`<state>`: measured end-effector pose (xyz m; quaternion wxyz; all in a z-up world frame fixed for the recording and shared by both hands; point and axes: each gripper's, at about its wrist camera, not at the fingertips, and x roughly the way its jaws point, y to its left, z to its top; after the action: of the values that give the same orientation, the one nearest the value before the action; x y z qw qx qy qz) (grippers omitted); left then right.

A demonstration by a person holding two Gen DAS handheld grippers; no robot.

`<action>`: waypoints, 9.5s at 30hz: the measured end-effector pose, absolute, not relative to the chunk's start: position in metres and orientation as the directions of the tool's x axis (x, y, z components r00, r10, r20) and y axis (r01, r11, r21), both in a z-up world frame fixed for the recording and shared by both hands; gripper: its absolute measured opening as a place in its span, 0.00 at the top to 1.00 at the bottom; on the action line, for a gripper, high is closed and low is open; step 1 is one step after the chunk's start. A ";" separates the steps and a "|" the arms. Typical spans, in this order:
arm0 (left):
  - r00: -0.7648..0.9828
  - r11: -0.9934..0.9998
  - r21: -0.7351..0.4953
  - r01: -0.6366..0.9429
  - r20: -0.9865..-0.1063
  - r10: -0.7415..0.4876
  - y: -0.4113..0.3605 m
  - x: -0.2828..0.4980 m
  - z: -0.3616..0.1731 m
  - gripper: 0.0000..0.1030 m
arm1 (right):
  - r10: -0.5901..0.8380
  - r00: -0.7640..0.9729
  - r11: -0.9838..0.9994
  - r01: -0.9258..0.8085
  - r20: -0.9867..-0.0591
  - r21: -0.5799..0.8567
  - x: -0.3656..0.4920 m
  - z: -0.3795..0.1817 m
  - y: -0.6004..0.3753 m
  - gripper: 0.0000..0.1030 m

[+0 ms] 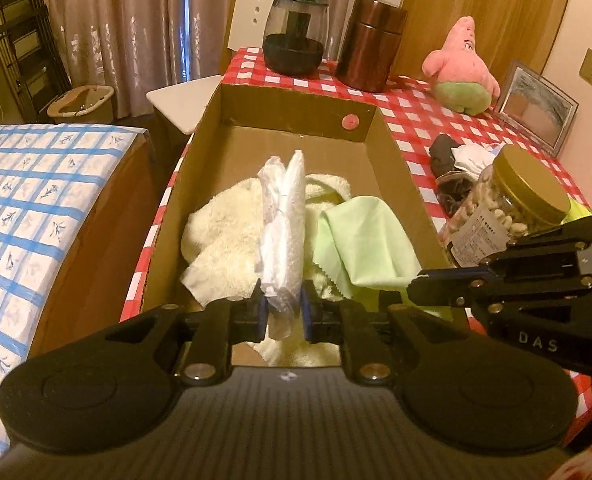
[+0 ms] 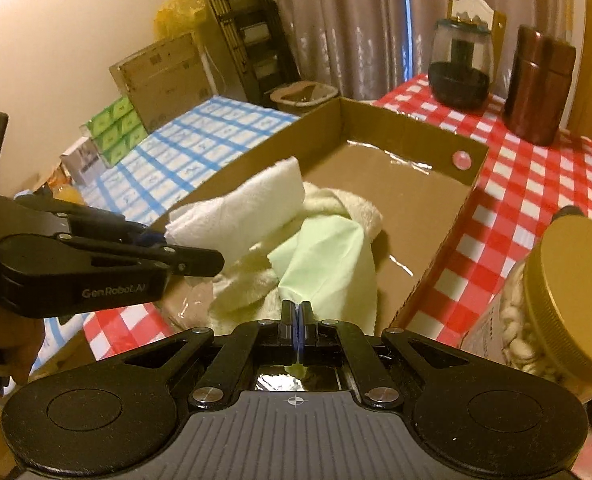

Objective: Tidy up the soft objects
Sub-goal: 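Carry the bag with the left tool and cloth with the right tool into the tray, then withdraw both open tools from the tray back toward the table, then move both open tools toward the white tissues and black round pad, then grasp the white tissues with the left tool while the right tool grasps the black round pad, then carry the tissues with the left tool and pad with the right tool into the tray, releasing both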

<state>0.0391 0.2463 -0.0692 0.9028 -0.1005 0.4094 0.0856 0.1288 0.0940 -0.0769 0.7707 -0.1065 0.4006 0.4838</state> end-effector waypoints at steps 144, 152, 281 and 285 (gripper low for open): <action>0.158 0.687 -0.153 0.710 -0.917 -0.367 0.059 0.386 -0.099 0.16 | 0.327 0.135 0.364 -0.931 -0.935 -0.007 0.332 -0.110 -0.072 0.84; 0.132 0.677 -0.147 0.721 -0.930 -0.343 0.049 0.392 -0.111 0.27 | 0.370 0.197 0.422 -0.906 -0.908 -0.024 0.333 -0.090 -0.075 0.87; 0.467 0.994 0.038 0.101 -0.884 -0.013 0.302 0.225 -0.010 0.91 | 0.501 0.304 0.549 -0.835 -0.810 0.026 0.267 -0.028 0.146 0.87; 0.456 0.993 0.048 0.105 -0.890 -0.005 0.303 0.233 -0.017 0.91 | 0.509 0.298 0.551 -0.834 -0.808 0.040 0.272 -0.034 0.152 0.87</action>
<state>0.2331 0.3027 -0.0166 0.8520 0.0479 0.5204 -0.0324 0.2723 0.1515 -0.0339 0.7805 -0.1993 0.4078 0.4299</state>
